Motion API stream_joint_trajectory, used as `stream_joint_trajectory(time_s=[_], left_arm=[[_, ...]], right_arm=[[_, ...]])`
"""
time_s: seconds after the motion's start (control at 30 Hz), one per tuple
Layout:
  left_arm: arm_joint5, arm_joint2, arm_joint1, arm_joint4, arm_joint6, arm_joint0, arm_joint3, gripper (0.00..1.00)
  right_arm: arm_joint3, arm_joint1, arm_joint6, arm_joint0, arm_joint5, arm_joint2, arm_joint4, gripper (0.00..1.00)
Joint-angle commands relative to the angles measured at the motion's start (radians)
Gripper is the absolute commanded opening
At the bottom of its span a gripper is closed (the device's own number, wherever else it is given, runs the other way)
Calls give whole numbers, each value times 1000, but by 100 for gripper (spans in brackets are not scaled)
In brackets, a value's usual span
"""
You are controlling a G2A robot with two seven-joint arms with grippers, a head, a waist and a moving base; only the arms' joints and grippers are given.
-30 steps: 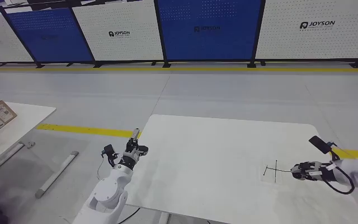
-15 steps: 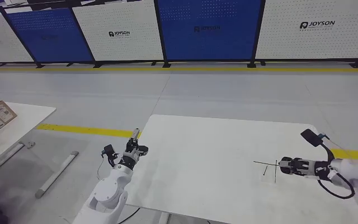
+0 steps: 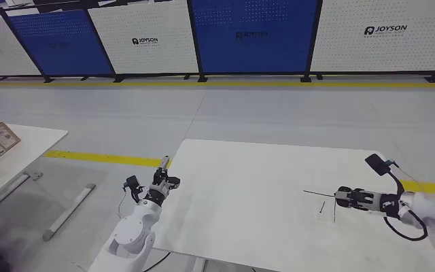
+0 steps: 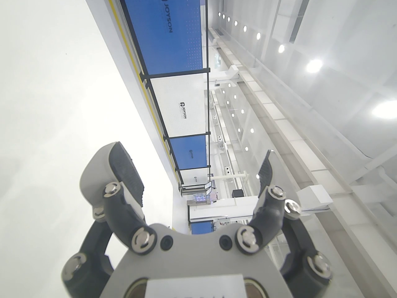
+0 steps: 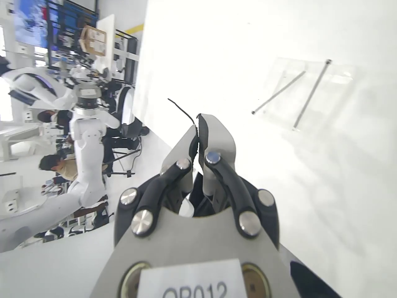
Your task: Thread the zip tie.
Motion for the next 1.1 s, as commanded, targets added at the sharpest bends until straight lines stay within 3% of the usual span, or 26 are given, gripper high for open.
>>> stream_joint_trajectory(time_s=[0.0,0.17,0.33,0.83,0.93,1.07], left_arm=[[0,0,0,0,0,0,0,100],[0,0,0,0,0,0,0,100],[0,0,0,0,0,0,0,100],[0,0,0,0,0,0,0,100],[0,0,0,0,0,0,0,100],[0,0,0,0,0,0,0,100]], right_arm=[[-10,-5,-22,10,-47,-7,43,0],[-27,-25,-51,54,-93,-90,83,0],[52,-66,-80,157,-106,-251,74,0],[52,-66,-80,157,-106,-251,74,0],[47,-73,-116,149,-129,-267,74,0],[76,-94,-129,187,-170,-326,89,0]])
